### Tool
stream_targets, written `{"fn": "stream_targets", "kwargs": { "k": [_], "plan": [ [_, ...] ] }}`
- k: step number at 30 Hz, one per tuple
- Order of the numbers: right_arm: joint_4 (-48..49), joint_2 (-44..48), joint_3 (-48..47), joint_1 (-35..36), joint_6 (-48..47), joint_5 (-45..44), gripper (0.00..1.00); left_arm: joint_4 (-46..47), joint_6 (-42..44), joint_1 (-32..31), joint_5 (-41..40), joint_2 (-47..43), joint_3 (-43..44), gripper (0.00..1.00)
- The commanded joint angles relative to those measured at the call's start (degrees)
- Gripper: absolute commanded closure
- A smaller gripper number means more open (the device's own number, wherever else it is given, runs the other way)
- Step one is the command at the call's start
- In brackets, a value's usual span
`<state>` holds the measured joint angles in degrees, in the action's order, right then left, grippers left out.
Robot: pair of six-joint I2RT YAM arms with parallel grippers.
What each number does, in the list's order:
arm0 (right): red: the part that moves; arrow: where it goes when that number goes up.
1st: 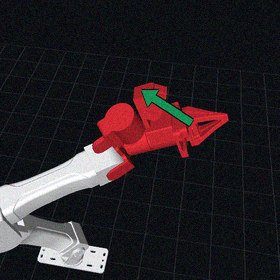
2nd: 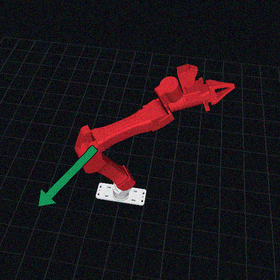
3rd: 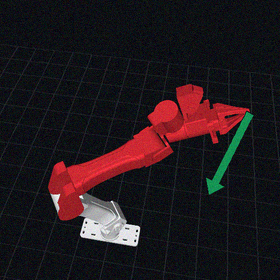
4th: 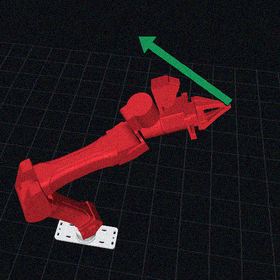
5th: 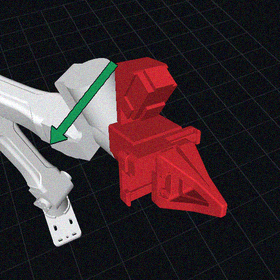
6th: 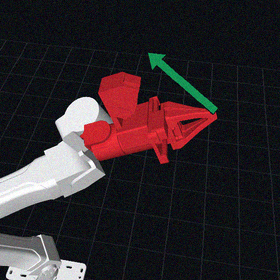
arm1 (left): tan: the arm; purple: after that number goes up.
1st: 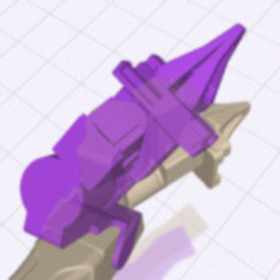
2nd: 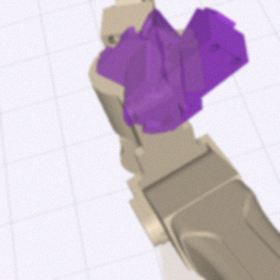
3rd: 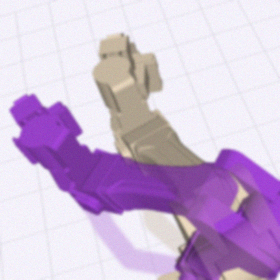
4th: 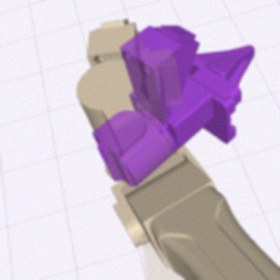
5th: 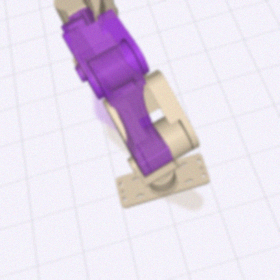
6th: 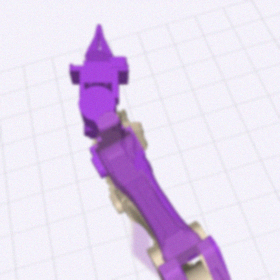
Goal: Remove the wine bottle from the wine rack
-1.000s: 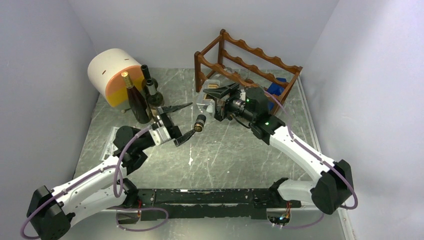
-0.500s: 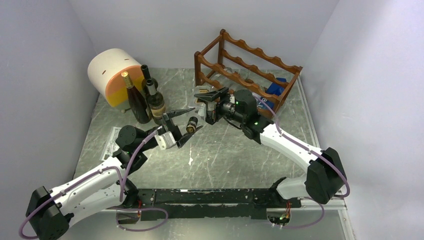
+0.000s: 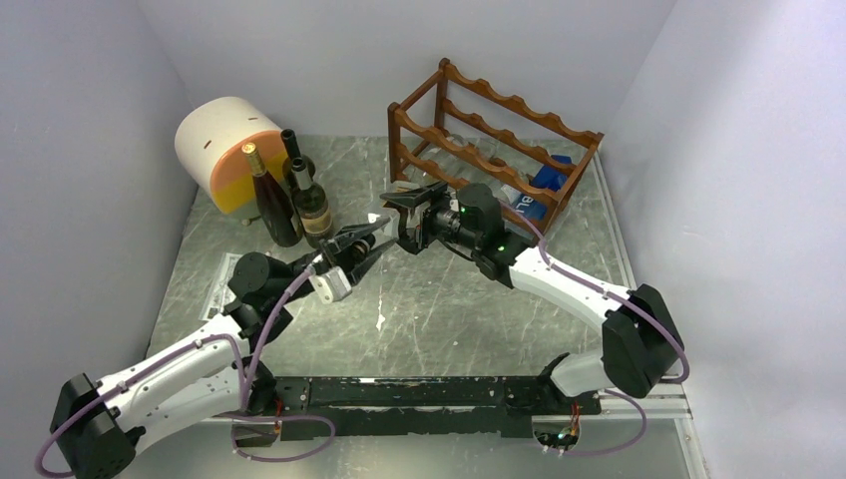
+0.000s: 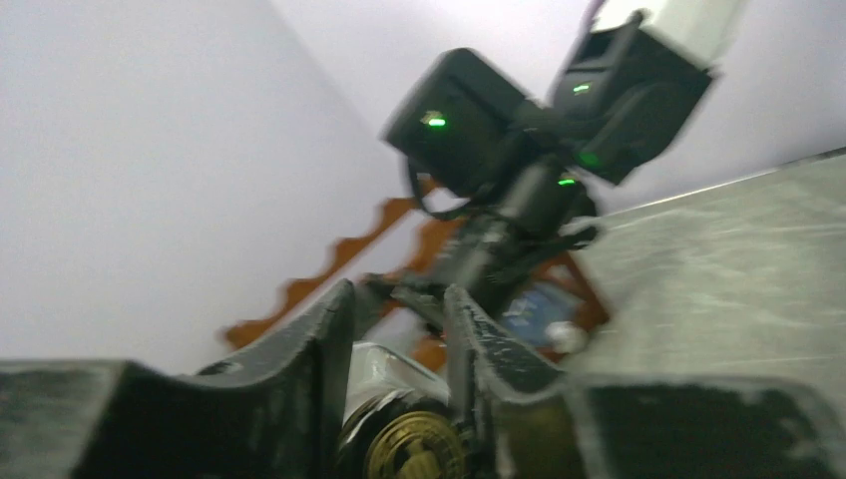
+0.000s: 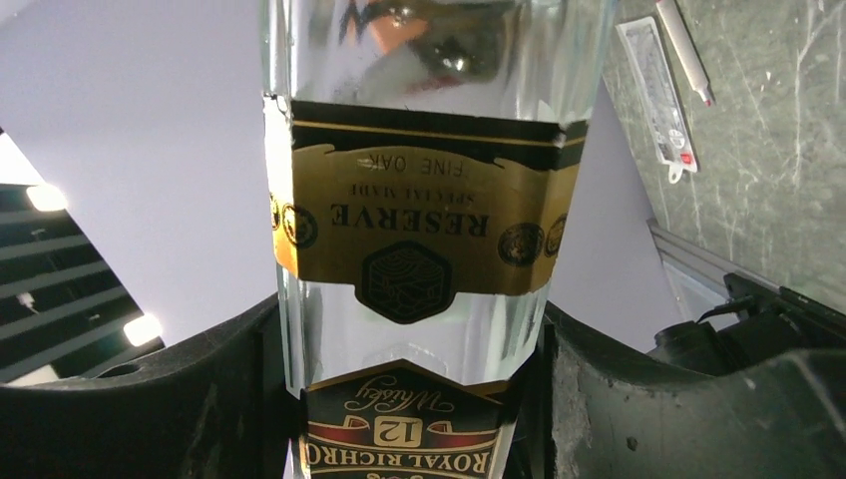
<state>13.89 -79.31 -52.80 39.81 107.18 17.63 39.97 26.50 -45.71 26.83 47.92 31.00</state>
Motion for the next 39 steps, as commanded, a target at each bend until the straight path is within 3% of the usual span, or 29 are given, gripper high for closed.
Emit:
{"fn": "stream_targets", "kwargs": {
  "k": [1,3,6,10,13,16,21,25,33,39],
  "plan": [
    [11.1,0.6,-1.0,0.4,0.9,1.5,1.00,-0.1,0.6,-0.5,-2.8,-0.9,1.5,0.77],
    [11.7,0.3,-1.1,0.4,1.0,2.0,1.00,-1.2,0.5,-0.5,-4.6,-0.8,2.2,0.92],
    [12.2,0.4,-0.6,0.5,1.4,1.9,0.99,-1.2,-0.2,-0.5,-6.6,-0.9,2.6,0.93],
    [12.0,1.2,0.2,0.5,1.1,0.9,0.85,0.0,-1.2,-0.6,-9.8,-1.2,2.4,0.93],
    [12.9,1.7,1.3,0.5,1.6,0.5,0.82,0.5,-2.6,-0.5,-12.6,-1.3,2.7,0.93],
    [13.0,2.2,2.2,0.5,1.7,0.0,0.64,0.7,-5.2,-0.5,-17.0,-1.3,3.4,0.93],
    [11.6,2.7,3.3,0.4,1.2,-0.7,0.21,0.7,-10.5,-0.5,-25.7,-2.0,4.6,0.93],
    [9.1,2.5,3.2,0.4,0.2,-0.6,0.01,-0.1,-12.6,-0.5,-31.1,-2.1,5.4,0.93],
    [-1.7,5.1,2.7,0.4,-5.1,-1.9,0.00,-6.2,-14.2,-0.5,-40.2,2.7,9.8,0.93],
    [-15.9,8.6,-1.6,0.4,-18.3,-4.7,0.00,-14.8,-18.2,-0.5,-47.8,7.6,15.2,0.93]
  ]
}}
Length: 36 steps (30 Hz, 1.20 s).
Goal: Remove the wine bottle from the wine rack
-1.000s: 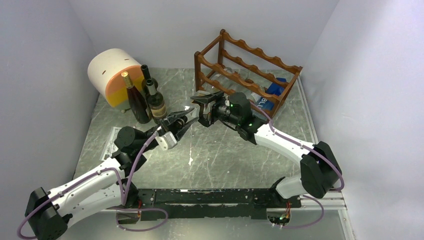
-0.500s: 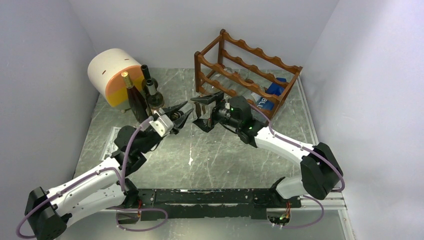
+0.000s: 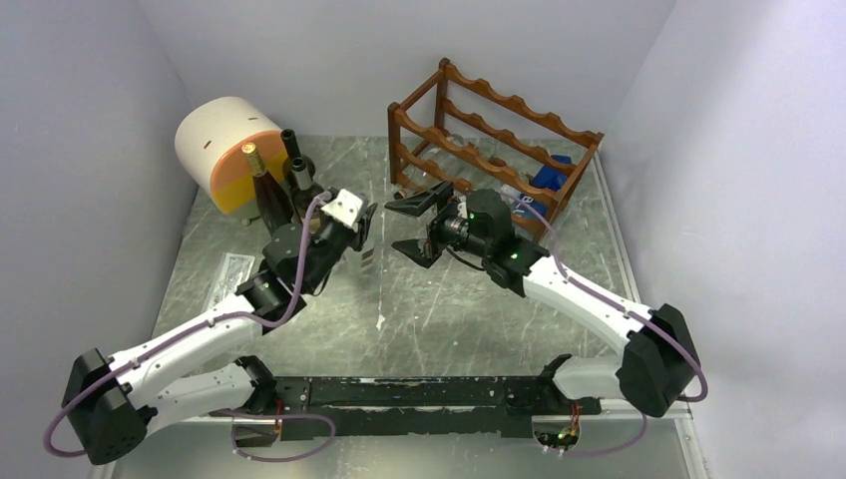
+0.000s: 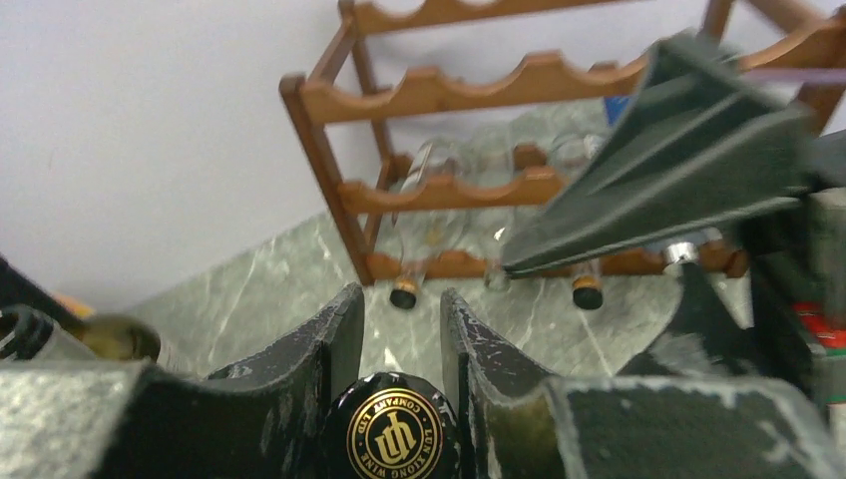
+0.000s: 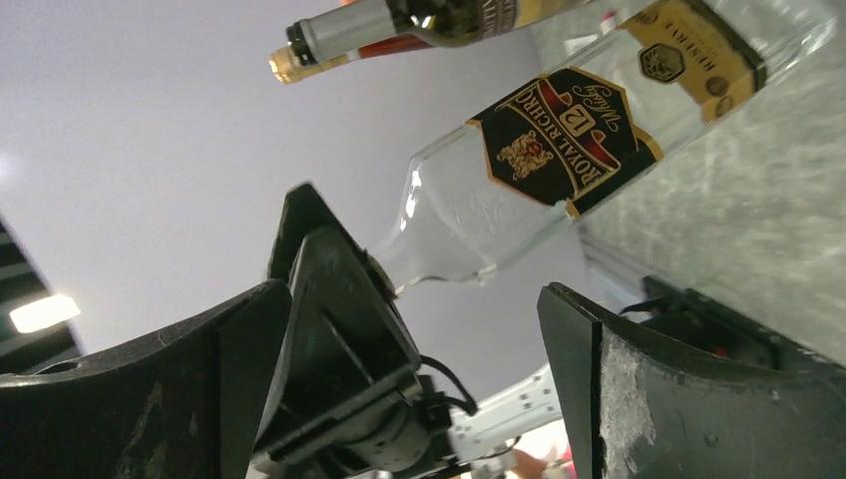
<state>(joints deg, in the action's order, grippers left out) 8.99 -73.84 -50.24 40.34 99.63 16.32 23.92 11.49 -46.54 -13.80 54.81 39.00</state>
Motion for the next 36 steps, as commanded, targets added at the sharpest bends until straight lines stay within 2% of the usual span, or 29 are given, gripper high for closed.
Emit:
{"fn": "stream_targets", "kwargs": {
  "k": [1,6,10,17,25,29,36],
  "plan": [
    [-13.4,4.0,-5.0,-0.1,-13.6,-4.5,0.00,-0.3,-3.9,0.3,-8.1,1.3,8.1,0.93],
    [-26.1,11.0,-10.4,-0.3,-26.0,-13.5,0.00,-8.3,-9.3,0.3,-14.0,3.1,11.7,0.93],
    [-31.9,17.3,-12.1,-0.5,-32.3,-22.7,0.00,-17.4,-13.7,1.3,-19.4,3.5,14.7,0.93],
    [-34.9,24.5,-12.4,-0.5,-38.1,-31.6,0.00,-27.1,-20.4,11.4,-13.1,-0.7,13.9,0.93],
    [-37.9,27.8,-12.9,-0.5,-40.4,-35.6,0.00,-25.9,-19.9,21.9,-10.7,-3.3,10.7,0.93],
    [-39.1,28.6,-13.7,-0.6,-41.1,-36.6,0.00,-22.1,-20.3,26.2,-10.0,-3.0,7.7,0.93],
    [-41.3,30.5,-15.0,-0.6,-42.4,-39.7,0.00,-14.3,-16.3,29.3,-6.5,-2.2,1.7,0.93]
  ]
}}
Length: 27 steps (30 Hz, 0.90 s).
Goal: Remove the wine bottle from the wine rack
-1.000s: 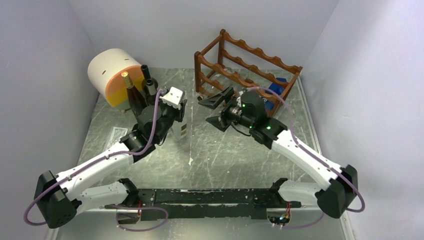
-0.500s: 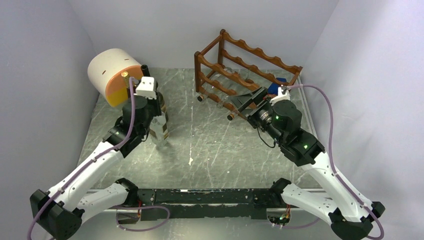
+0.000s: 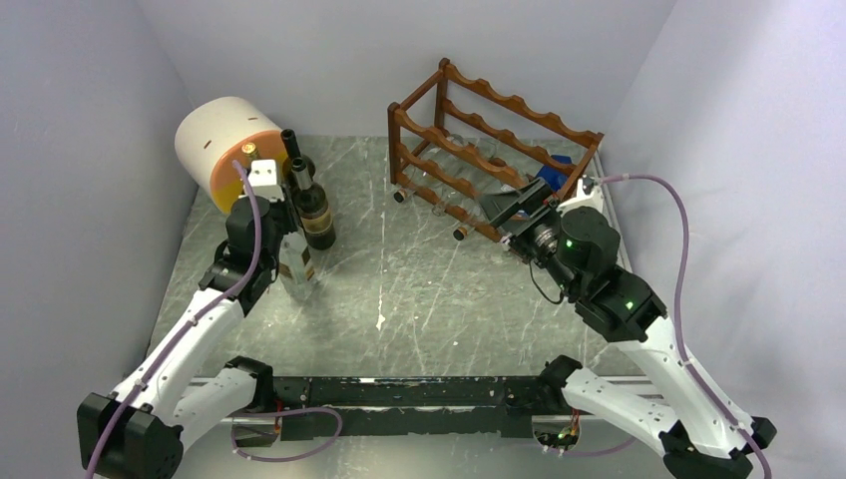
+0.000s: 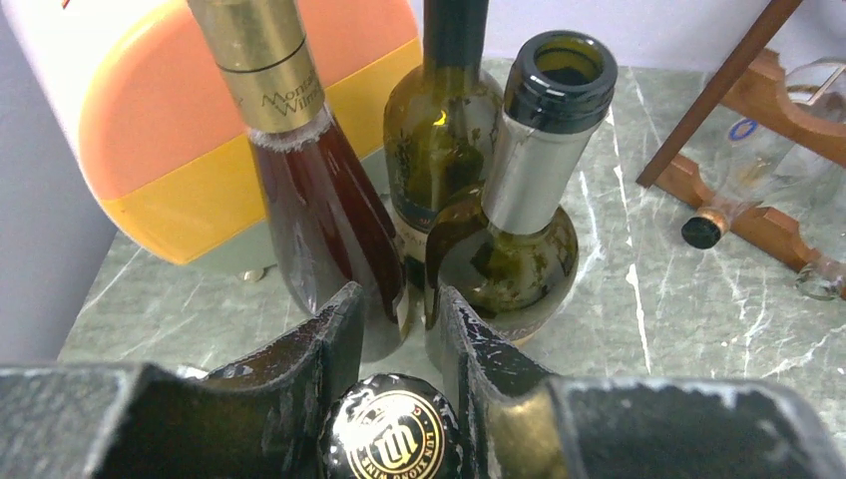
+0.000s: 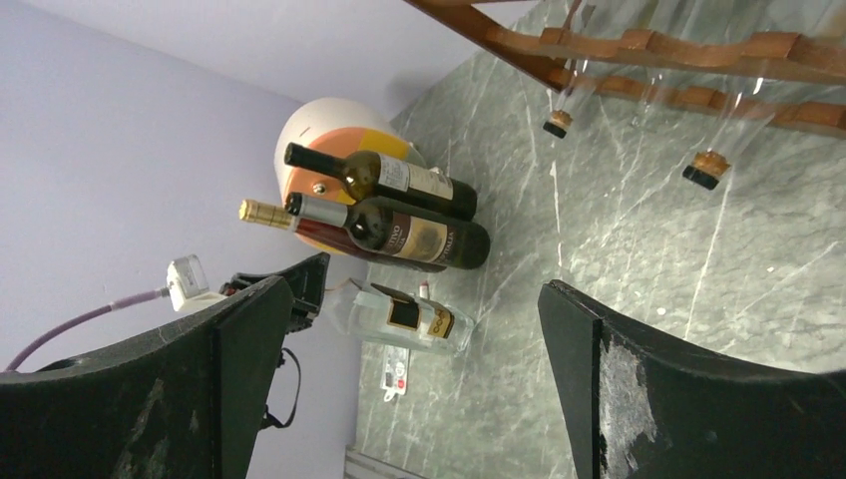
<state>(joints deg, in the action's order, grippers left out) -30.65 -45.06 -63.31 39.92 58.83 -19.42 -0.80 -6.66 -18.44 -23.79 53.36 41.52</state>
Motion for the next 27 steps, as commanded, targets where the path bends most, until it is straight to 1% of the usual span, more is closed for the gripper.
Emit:
{"fn": "stream_targets", "kwargs": {
  "k": [1,3,4,5,8,9,10,11,12,15,22,27],
  "plan": [
    [-1.9,2.0,-2.0,-0.2,-1.7,-4.5,0.00,10.6,2.0,1.3,4.1,-0.8,-1.2,0.93],
    [-2.3,2.6,-2.1,-0.2,-1.9,-5.5,0.00,10.8,3.0,1.5,5.5,-0.9,-1.7,0.93],
    [-2.2,2.8,-2.2,-0.1,-2.0,-5.8,0.00,10.5,3.6,1.5,6.1,-0.9,-1.8,0.90],
    [-2.3,2.9,-2.2,-0.2,-2.0,-6.0,0.00,9.9,4.0,1.6,6.4,-0.8,-1.5,0.82],
    [-2.4,3.3,-2.1,-0.2,-2.2,-6.1,0.00,6.5,3.6,1.5,6.6,-0.4,0.1,0.52],
    [-2.5,3.3,-2.1,-0.1,-2.2,-6.1,0.00,5.2,3.3,1.5,6.9,-0.4,0.5,0.45],
    [-2.7,3.4,-2.0,-0.2,-2.1,-6.0,0.00,4.6,2.7,1.5,6.9,-0.5,0.8,0.35],
    [-2.9,3.4,-2.1,-0.2,-2.0,-6.0,0.00,3.7,2.1,1.5,6.9,-0.7,1.0,0.16],
    [-3.2,3.5,-2.1,-0.1,-1.9,-6.1,0.00,3.2,1.6,1.5,7.1,-1.0,1.2,0.09],
    [-3.7,4.2,-2.0,-0.2,-1.9,-6.4,0.00,1.9,0.5,1.5,8.3,-1.6,1.7,0.04],
    [-5.0,5.7,-2.2,-0.1,-2.1,-8.3,0.00,-4.0,-1.1,1.5,9.1,-2.7,5.2,0.02],
    [-4.6,5.7,-2.0,-0.1,-2.2,-8.2,0.00,-11.5,-2.2,1.5,10.8,-4.5,10.3,0.02]
  ]
}}
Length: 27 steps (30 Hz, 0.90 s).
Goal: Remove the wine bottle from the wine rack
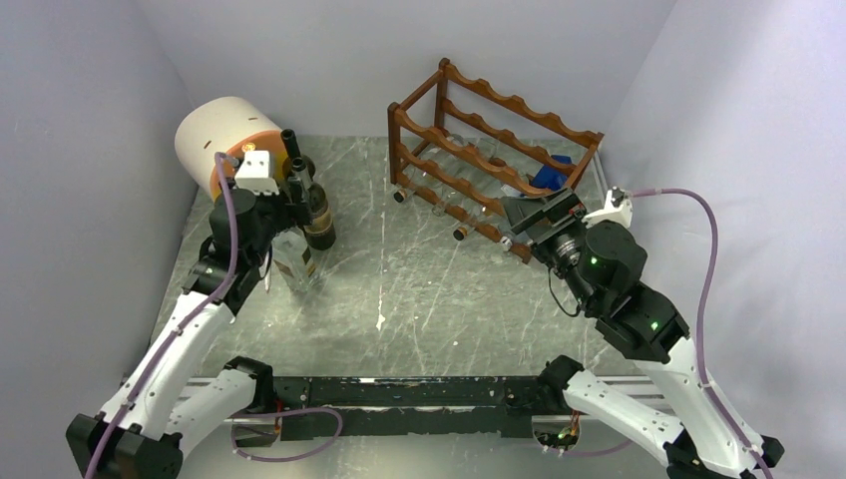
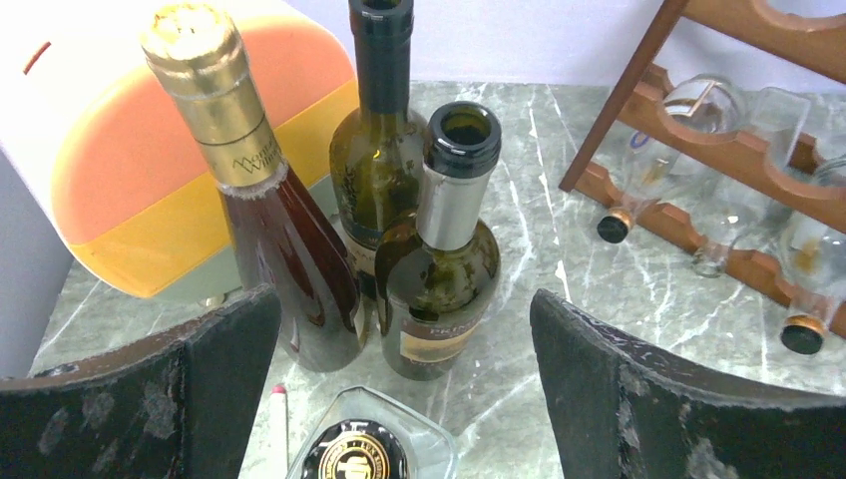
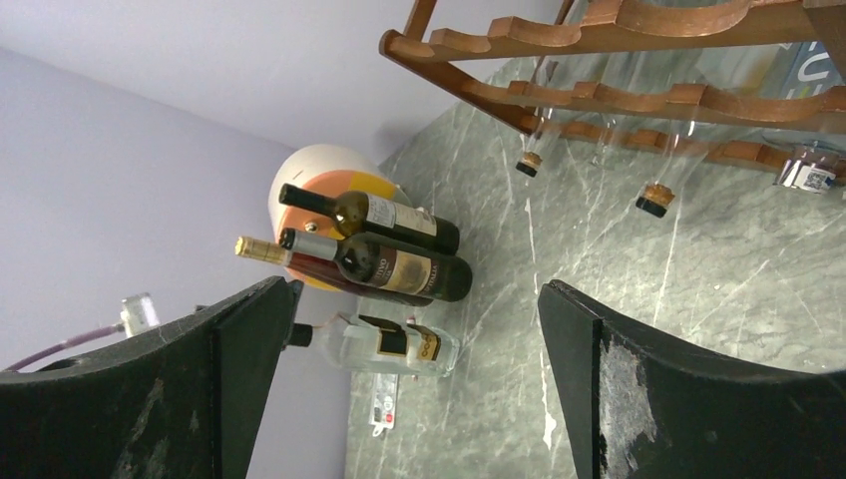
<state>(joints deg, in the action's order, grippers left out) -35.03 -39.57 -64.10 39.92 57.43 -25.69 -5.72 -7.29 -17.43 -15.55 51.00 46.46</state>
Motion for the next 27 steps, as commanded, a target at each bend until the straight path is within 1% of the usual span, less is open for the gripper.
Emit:
{"fn": "stream_targets", "kwargs": {
  "k": [1,5,9,13,16,18,19,20,24,27],
  "plan": [
    [-0.2,0.0,-1.3,-0.1,-0.9,-1.8,0.00,-8.3,-1.8,0.5,2.9,-2.6,6.9,0.01],
    [0.1,-0.5,-1.3,-0.1,-1.5,-1.6,0.00,-14.0,-1.3,0.5,4.8,-4.7,13.3,0.01],
    [0.4,-0.8,-1.3,-0.1,-2.4,-1.8,0.00,-17.8,0.3,0.5,7.4,-6.2,19.7,0.00],
    [0.2,-1.3,-1.6,-0.2,-5.3,-1.3,0.00,-19.6,1.3,0.5,12.9,-6.3,25.5,0.02],
    [0.2,-1.3,-1.4,-0.1,-8.5,-0.4,0.00,-18.6,0.3,0.5,17.4,-5.6,28.8,0.05],
    [0.6,-1.1,-0.8,-0.1,-12.3,0.3,0.00,-16.6,-1.8,0.5,20.7,-4.6,30.2,0.07],
    [0.3,-1.1,-0.4,-0.2,-13.5,0.3,0.00,-15.7,-3.0,0.5,21.8,-3.6,30.6,0.06],
    [-0.6,-1.1,0.1,-0.2,-14.5,-0.2,0.00,-15.0,-3.6,0.5,23.4,-2.5,31.0,0.01],
    [-4.4,-1.6,2.1,-0.1,-18.6,-0.9,0.00,-14.1,-6.4,0.5,30.4,3.1,32.8,0.01],
    [-6.6,-2.4,4.4,-0.1,-21.2,0.4,0.00,-11.7,-9.5,0.1,34.8,6.3,32.1,0.01]
  ]
}}
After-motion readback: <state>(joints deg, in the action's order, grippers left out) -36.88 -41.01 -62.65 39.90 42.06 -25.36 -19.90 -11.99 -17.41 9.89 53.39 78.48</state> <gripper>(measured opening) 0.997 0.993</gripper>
